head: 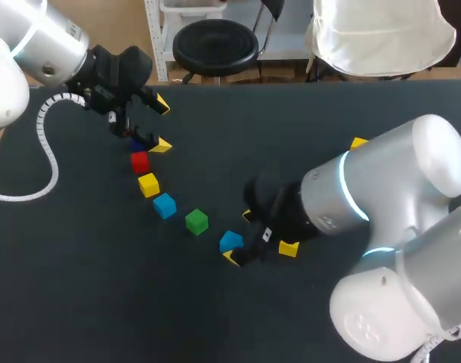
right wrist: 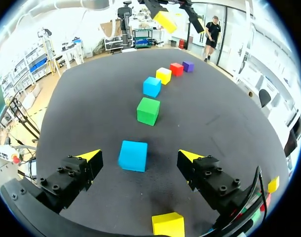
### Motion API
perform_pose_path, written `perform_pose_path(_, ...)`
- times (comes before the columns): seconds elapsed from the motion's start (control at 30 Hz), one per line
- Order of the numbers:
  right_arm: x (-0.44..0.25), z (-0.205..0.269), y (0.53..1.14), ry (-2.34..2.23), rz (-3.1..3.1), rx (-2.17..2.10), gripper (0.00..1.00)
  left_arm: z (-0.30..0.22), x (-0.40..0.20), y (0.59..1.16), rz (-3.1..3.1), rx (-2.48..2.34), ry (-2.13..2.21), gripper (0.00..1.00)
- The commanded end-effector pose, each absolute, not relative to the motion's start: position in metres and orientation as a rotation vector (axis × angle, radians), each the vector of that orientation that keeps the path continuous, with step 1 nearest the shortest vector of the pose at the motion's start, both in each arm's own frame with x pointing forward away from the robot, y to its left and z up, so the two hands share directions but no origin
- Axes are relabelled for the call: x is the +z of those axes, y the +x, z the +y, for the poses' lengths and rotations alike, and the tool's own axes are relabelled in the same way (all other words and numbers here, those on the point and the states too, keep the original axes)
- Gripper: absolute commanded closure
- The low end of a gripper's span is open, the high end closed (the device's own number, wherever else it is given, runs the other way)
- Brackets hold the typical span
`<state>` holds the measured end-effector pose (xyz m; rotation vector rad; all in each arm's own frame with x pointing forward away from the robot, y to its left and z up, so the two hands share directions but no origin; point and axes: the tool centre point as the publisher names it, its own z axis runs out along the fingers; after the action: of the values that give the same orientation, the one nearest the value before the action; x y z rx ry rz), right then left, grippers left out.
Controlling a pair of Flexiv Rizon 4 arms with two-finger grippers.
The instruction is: Place the blue cubes, place green cubes on the blue cubes, place the yellow cubes on the green cubes, then place the red cubes on the yellow cubes, and place purple cube on the red cubes.
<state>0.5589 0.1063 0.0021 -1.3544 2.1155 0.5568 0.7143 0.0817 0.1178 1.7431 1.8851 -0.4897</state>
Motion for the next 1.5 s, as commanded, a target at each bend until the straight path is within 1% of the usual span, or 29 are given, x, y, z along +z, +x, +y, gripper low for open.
perform_pose_path(0.03, -0.007, 0.110, 0.567, -1.358, 2.119, 0.583, 0.00, 0.082, 0.118, 0.714, 1.886, -0.489, 1.745, 0.00)
perform_pose_path(0.27, -0.012, 0.112, 0.565, -1.353, 2.129, 0.606, 0.00, 0.082, 0.118, 0.714, 1.886, -0.489, 1.745, 0.00)
perform_pose_path(0.3, -0.012, 0.113, 0.565, -1.353, 2.131, 0.606, 0.04, 0.082, 0.118, 0.714, 1.886, -0.489, 1.745, 0.00)
perform_pose_path(0.33, -0.012, 0.113, 0.564, -1.354, 2.131, 0.606, 0.19, 0.082, 0.118, 0.714, 1.886, -0.489, 1.745, 0.00)
perform_pose_path(0.37, -0.012, 0.113, 0.564, -1.355, 2.132, 0.606, 0.30, 0.082, 0.118, 0.714, 1.886, -0.489, 1.745, 0.00)
perform_pose_path(0.4, -0.012, 0.114, 0.564, -1.355, 2.133, 0.606, 0.36, 0.082, 0.118, 0.714, 1.886, -0.489, 1.745, 0.00)
perform_pose_path(0.47, -0.013, 0.114, 0.564, -1.355, 2.136, 0.609, 0.26, 0.082, 0.118, 0.714, 1.886, -0.489, 1.745, 0.00)
perform_pose_path(0.53, -0.013, 0.115, 0.563, -1.356, 2.140, 0.611, 0.28, 0.082, 0.118, 0.714, 1.886, -0.489, 1.745, 0.00)
perform_pose_path(0.6, -0.013, 0.115, 0.563, -1.351, 2.145, 0.614, 0.33, 0.082, 0.118, 0.714, 1.886, -0.489, 1.745, 0.00)
perform_pose_path(0.7, -0.013, 0.115, 0.561, -1.347, 2.150, 0.610, 0.34, 0.082, 0.118, 0.714, 1.886, -0.489, 1.745, 0.00)
perform_pose_path(0.77, -0.012, 0.115, 0.561, -1.348, 2.152, 0.606, 0.40, 0.082, 0.118, 0.714, 1.886, -0.489, 1.745, 0.00)
perform_pose_path(0.8, -0.012, 0.114, 0.560, -1.348, 2.154, 0.605, 0.49, 0.082, 0.118, 0.714, 1.886, -0.489, 1.745, 0.00)
perform_pose_path(0.83, -0.012, 0.114, 0.560, -1.347, 2.155, 0.603, 0.53, 0.082, 0.118, 0.714, 1.886, -0.489, 1.745, 0.00)
perform_pose_path(1.07, -0.012, 0.112, 0.559, -1.350, 2.166, 0.594, 0.65, 0.082, 0.118, 0.714, 1.886, -0.489, 1.745, 0.00)
perform_pose_path(1.1, -0.011, 0.112, 0.559, -1.351, 2.168, 0.593, 0.74, 0.082, 0.118, 0.714, 1.886, -0.489, 1.745, 0.00)
perform_pose_path(1.2, -0.010, 0.110, 0.558, -1.357, 2.171, 0.584, 0.85, 0.082, 0.118, 0.714, 1.886, -0.489, 1.745, 0.00)
perform_pose_path(1.23, -0.009, 0.110, 0.557, -1.364, 2.170, 0.581, 0.90, 0.082, 0.118, 0.714, 1.886, -0.489, 1.745, 0.00)
perform_pose_path(1.27, -0.008, 0.109, 0.557, -1.373, 2.171, 0.580, 0.98, 0.082, 0.118, 0.714, 1.886, -0.489, 1.745, 0.00)
perform_pose_path(1.3, -0.007, 0.108, 0.556, -1.383, 2.171, 0.581, 1.00, 0.082, 0.118, 0.714, 1.886, -0.489, 1.745, 0.00)
perform_pose_path(1.5, 0.002, 0.099, 0.550, -1.454, 2.183, 0.548, 1.00, 0.082, 0.118, 0.714, 1.886, -0.489, 1.745, 0.00)
